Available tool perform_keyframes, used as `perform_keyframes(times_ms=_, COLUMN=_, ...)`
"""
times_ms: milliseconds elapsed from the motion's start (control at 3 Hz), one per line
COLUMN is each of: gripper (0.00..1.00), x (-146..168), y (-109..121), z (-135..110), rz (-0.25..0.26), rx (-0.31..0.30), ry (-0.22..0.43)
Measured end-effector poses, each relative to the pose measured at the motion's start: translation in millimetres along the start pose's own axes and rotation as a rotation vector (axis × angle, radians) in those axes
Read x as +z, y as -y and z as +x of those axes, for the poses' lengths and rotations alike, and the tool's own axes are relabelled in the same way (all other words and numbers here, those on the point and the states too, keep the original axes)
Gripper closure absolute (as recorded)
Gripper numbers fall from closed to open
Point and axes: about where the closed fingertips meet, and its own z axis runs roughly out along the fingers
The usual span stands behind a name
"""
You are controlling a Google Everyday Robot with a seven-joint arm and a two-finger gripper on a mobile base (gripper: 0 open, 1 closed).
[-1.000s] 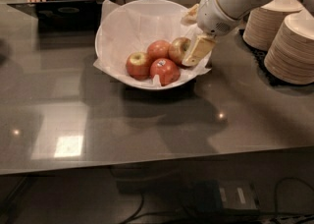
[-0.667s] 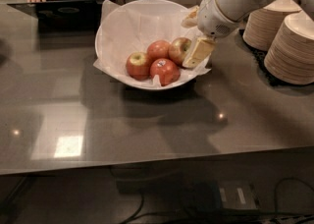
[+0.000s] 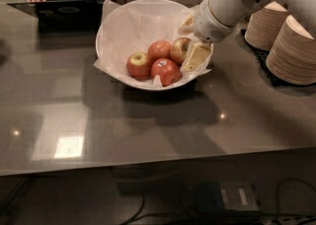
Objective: Pick apple from white bowl
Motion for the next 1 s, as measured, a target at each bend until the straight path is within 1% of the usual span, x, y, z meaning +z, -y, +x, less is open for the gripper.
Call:
perform_keyframes(times_ms=333, gripper=0.32, x=9.9, y=-2.1, z=-0.3, rz=-0.022, rx=-0.004, ry=-0.002)
perform_keyframes(times_ms=667, gripper=0.33, x=12.1, y=-2.4, z=1.3, rz=-0.027, rx=-0.002, ry=-0.004)
perform_keyframes(times_ms=1000, gripper=0.52, x=15.5, y=-2.6, z=3.4, rz=-0.035, rx=0.001, ry=-0.005)
